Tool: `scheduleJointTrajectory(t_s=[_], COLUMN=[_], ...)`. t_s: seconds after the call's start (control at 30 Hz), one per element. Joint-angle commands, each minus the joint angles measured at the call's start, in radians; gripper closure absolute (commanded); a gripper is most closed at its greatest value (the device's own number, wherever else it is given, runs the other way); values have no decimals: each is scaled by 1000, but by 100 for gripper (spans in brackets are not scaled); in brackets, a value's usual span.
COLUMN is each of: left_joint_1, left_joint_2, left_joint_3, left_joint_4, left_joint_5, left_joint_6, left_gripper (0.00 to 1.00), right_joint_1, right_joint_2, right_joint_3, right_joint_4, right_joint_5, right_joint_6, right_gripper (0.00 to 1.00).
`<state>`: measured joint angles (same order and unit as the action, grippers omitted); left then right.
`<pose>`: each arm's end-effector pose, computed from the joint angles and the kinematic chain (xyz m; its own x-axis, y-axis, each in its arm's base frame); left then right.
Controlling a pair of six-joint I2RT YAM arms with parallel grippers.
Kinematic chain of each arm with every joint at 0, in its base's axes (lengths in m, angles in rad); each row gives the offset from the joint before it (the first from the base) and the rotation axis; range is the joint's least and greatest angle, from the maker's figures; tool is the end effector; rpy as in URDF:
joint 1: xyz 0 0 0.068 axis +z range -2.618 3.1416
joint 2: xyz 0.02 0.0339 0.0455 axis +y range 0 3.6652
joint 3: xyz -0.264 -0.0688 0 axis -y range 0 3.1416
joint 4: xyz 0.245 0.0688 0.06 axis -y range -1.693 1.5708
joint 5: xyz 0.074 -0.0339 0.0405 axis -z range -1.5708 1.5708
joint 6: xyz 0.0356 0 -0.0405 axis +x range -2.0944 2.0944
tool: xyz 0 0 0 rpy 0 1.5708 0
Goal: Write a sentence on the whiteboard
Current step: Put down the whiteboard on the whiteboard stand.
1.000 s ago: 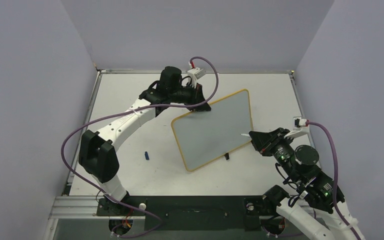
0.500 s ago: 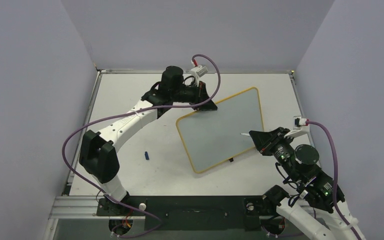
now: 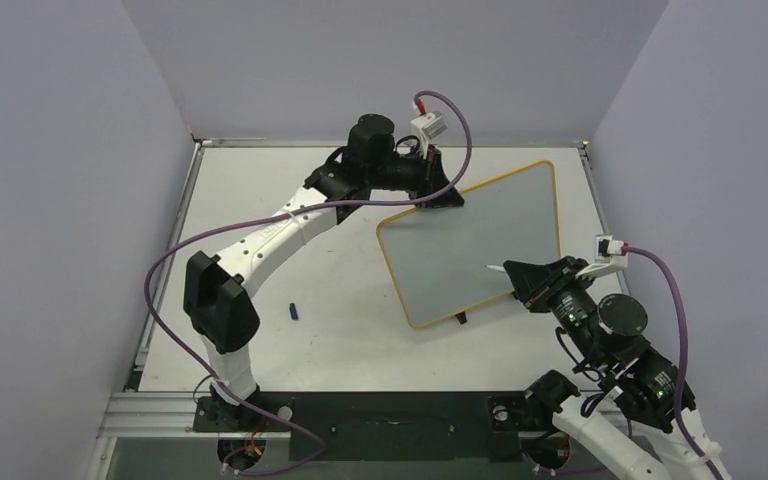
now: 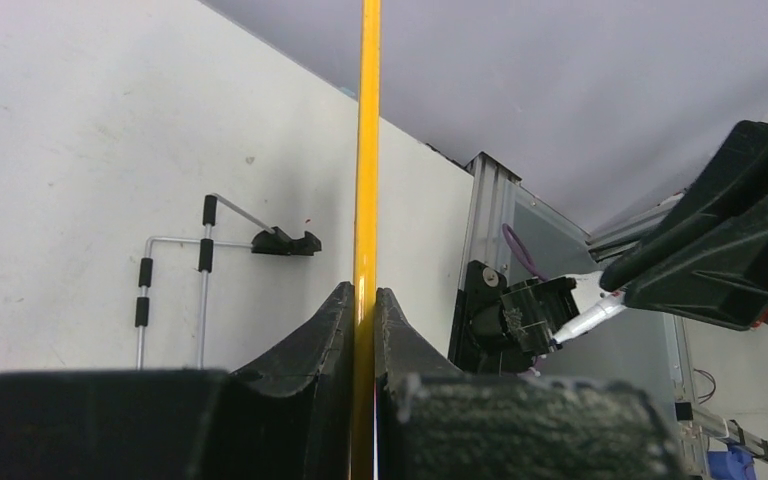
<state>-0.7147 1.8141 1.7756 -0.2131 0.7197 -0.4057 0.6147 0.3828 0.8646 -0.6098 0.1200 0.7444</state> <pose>0.3081 -0.2984 0.3952 -0.5576 0.0909 -0.8251 0.8217 0.2018 -0.5330 0.0620 0.0385 0.3648 -0.3989 0.5418 -0.7398 -0.2791 0.6968 0.6607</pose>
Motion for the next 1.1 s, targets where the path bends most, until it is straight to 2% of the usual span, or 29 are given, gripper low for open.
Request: scheduleJointTrajectory(t_s=[0.0,0.27,0.67,0.9,1.07], left_joint_1=[-1,-4,-16,-17,-17], left_joint_2=[28,107,155,187,194], left_joint_3=[115,196,229,290,266], left_joint_4=[43,16,1,-85,-79], left_joint_5=[4,3,-31,-51,-42], left_joint_6=[1,29,54,105,108], left_gripper=[100,100,100,100,100], right_joint_1=[-2,-3,-2,-2,-3], right_joint_2=[-15,-20,-25,-23,-11], right_joint_3=[27,21,9,7,0], right_joint_4=[-9,-17,-25,-27,-24], right_joint_5=[26,35,41,43,43], right_joint_6=[-12,-16,-23,-23,-26], right_gripper=[100,100,100,100,100])
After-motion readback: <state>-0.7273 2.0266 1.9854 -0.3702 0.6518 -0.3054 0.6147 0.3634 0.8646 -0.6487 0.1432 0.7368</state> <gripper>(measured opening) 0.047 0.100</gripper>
